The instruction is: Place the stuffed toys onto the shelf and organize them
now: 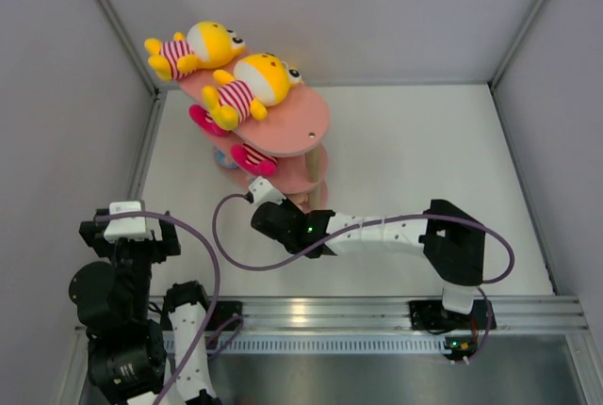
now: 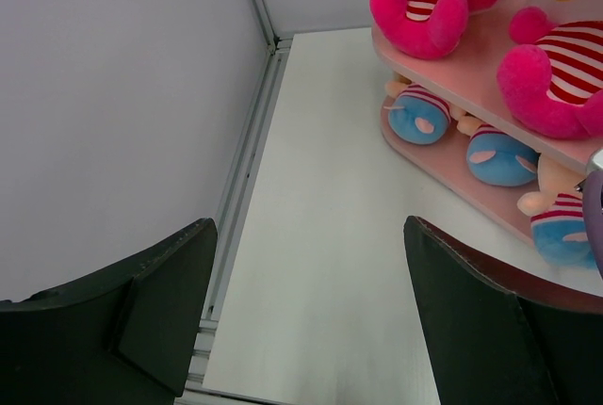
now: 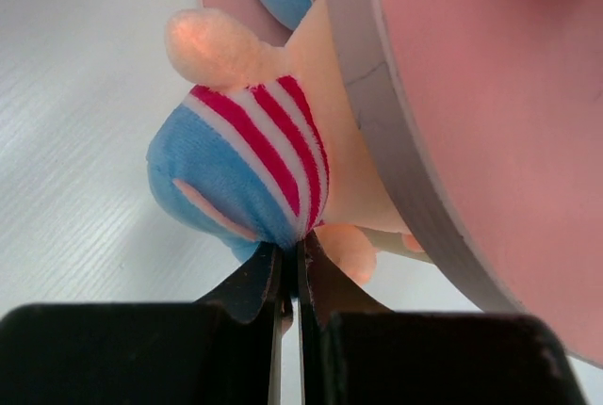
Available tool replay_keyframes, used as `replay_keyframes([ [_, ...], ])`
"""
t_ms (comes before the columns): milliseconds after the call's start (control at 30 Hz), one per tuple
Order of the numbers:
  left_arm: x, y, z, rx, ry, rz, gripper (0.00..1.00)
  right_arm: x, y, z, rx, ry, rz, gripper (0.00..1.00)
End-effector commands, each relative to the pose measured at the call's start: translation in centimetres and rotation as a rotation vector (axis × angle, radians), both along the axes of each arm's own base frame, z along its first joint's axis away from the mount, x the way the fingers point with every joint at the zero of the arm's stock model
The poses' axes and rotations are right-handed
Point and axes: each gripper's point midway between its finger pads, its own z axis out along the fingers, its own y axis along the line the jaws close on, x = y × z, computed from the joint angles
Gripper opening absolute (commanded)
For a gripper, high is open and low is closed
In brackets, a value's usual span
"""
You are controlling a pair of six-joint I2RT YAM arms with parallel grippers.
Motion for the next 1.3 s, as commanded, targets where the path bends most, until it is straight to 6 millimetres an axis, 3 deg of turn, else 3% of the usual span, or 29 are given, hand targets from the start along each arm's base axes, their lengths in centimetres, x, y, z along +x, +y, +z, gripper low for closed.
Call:
replay_keyframes([
  [0, -0.1, -0.1, 1.6, 0.030, -0.061, -0.006, 0.87, 2.0, -0.3, 2.4, 0.022, -0.060, -0.039, 0.00],
  [300, -0.1, -0.1, 1.4, 0.030, -0.061, -0.008, 0.87, 4.3, -0.4, 0.1, 0.042, -0.065, -0.082, 0.08],
  [533, -0.1, 0.0, 1.3, 0.034, -0.055, -0.008, 0.87, 4.6, -0.6, -1.3, 0.038, -0.072, -0.127, 0.35],
  [900, 0.1, -0.3, 1.1, 0.029, -0.053, -0.025, 0.87, 3.0, -0.4, 1.6, 0.035, -0.115, -0.076, 0.60],
  [1133, 0.0, -0.3, 1.2, 0.035, -0.055, -0.025, 0.87, 2.3, -0.6, 2.3, 0.034, -0.112, -0.036, 0.64],
  [1267, 1.0, 0.2, -1.2, 0.029, 0.013, -0.021, 0.86, 1.9, -0.4, 2.6, 0.024, -0.117, -0.007, 0.66],
])
